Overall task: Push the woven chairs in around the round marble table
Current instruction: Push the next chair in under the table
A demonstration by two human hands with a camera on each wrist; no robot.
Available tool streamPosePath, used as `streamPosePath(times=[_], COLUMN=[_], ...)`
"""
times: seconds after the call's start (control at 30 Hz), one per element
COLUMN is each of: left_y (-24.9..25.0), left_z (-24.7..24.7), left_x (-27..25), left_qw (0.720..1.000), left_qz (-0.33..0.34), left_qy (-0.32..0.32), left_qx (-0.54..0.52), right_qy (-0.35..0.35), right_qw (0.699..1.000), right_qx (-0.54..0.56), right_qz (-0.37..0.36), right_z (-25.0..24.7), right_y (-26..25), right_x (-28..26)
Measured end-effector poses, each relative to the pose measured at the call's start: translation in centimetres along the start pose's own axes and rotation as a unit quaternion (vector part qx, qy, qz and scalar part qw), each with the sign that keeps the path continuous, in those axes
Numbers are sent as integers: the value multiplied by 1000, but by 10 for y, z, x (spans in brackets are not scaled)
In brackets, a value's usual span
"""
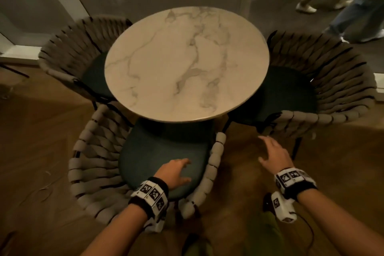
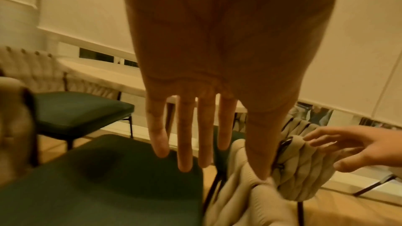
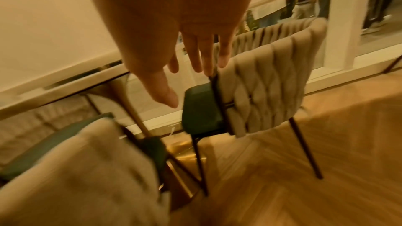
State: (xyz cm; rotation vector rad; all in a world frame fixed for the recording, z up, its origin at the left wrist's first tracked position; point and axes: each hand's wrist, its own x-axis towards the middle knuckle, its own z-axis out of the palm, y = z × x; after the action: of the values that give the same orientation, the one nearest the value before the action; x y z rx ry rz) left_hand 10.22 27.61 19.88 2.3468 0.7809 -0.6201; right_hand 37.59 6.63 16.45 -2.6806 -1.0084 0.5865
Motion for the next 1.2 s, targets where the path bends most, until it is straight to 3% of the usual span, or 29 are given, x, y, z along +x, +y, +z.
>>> streamPosePath(times=[0.17, 0.27, 0.4, 0.5, 0.6, 0.9, 1.2], left_y=[-95, -126, -154, -164, -168, -168, -169], left_z=[12, 29, 57, 78, 93, 110, 124], left_x=[-65, -96, -117, -119, -116, -128, -145], left_qw=[994, 989, 973, 962, 961, 962, 967], left_qz=[-79, -105, -111, -150, -192, -197, -198], left_qy=[-81, -91, -104, -91, -21, 8, 16], left_qx=[-10, 58, 175, 210, 199, 190, 161], right_qy=[-58, -95, -197, -221, -177, -151, -142], right_qw=[987, 964, 921, 896, 904, 928, 931], right_qx=[10, -27, -116, -205, -237, -165, -159], right_qz=[-152, -246, -317, -327, -309, -298, -295], right_z=[59, 87, 125, 145, 152, 165, 176], right_y=[-95, -133, -161, -172, -179, -176, -176], right_x=[-61, -91, -115, -121, -120, -130, -146])
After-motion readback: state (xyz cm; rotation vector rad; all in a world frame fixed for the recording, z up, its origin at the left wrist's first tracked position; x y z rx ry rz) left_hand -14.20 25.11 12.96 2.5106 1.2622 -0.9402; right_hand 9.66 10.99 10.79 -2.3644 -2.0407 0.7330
